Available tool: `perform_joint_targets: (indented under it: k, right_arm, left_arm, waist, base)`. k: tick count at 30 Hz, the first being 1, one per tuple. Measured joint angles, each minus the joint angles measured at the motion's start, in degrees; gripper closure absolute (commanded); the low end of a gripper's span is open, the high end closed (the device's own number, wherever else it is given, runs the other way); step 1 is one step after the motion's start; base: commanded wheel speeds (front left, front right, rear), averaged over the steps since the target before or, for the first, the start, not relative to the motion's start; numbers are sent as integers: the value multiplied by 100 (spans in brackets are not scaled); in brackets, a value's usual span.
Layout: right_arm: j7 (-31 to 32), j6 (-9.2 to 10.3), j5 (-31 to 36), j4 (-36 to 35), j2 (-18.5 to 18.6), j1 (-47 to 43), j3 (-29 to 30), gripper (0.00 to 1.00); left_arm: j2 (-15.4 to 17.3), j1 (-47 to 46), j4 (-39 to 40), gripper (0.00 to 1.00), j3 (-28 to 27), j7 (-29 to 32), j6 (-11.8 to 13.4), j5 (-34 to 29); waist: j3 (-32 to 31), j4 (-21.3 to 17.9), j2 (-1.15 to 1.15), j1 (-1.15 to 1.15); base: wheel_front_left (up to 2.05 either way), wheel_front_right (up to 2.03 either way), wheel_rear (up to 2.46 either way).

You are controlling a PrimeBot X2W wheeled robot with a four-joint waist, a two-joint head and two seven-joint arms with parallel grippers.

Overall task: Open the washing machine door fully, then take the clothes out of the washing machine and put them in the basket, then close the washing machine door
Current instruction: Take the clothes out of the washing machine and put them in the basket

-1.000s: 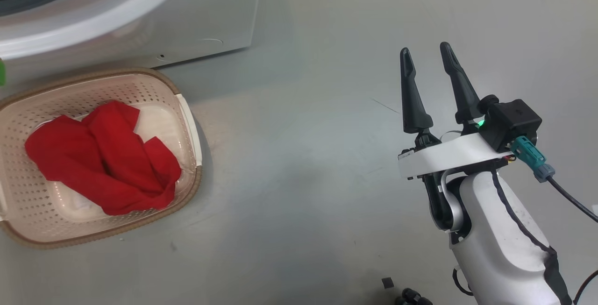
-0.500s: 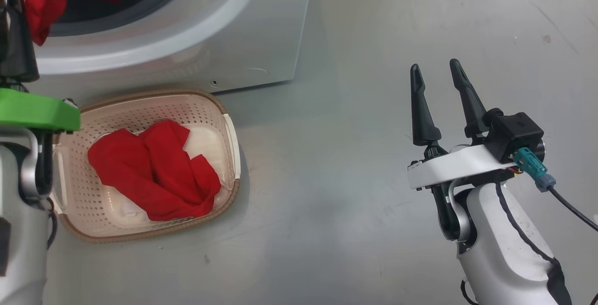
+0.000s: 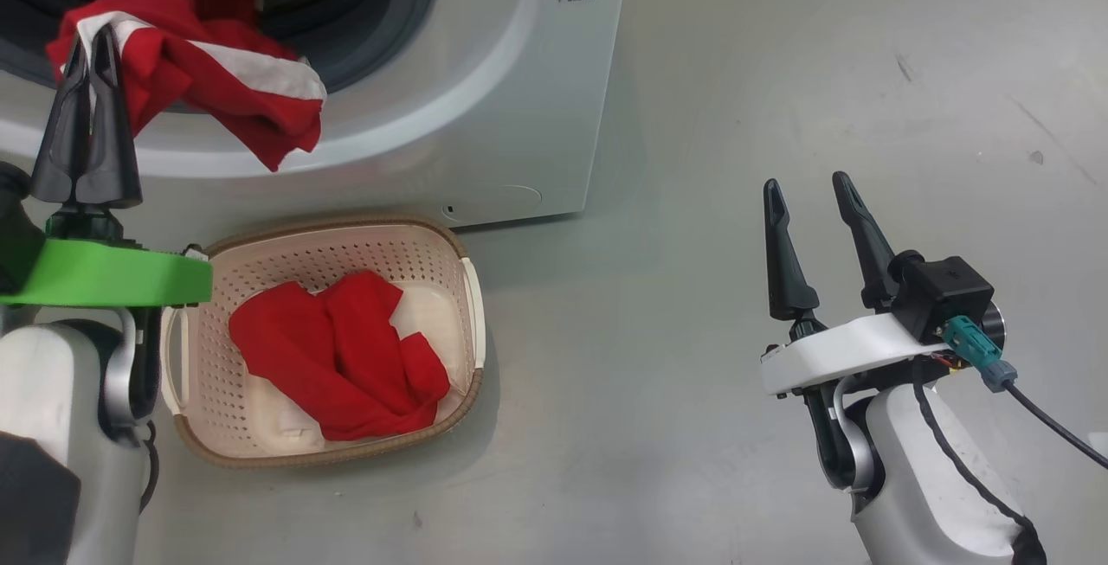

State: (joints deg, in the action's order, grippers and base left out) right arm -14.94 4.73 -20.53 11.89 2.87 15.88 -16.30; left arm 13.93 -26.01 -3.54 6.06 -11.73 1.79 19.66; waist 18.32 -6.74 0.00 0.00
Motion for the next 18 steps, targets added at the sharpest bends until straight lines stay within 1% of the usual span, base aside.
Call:
perform_joint_targets:
  k: [6, 9, 11, 18]
  right_arm:
    - [0, -14, 0, 49, -1, -165, 27, 0]
    - [0, -24, 0, 78, -2, -252, 34, 0]
    - [0, -58, 0, 102, -2, -299, 37, 0]
    - [0, -64, 0, 129, -2, -486, 24, 0]
  left_arm:
    - [-13, 319, 369, 100, -3, -33, 96, -11]
    - [-14, 429, 504, 100, -13, -71, 104, -63]
    - [-15, 513, 580, 100, -9, -77, 124, -70]
    - [-54, 901, 738, 100, 3, -60, 179, -68]
  waist:
    - [-338, 94, 0, 0]
    - [-471, 123, 0, 0]
    - [-561, 137, 0, 0]
    - [-798, 164, 0, 0]
  base:
    - [0, 0, 0]
    - [0, 0, 0]
    - [0, 0, 0]
    - [0, 0, 0]
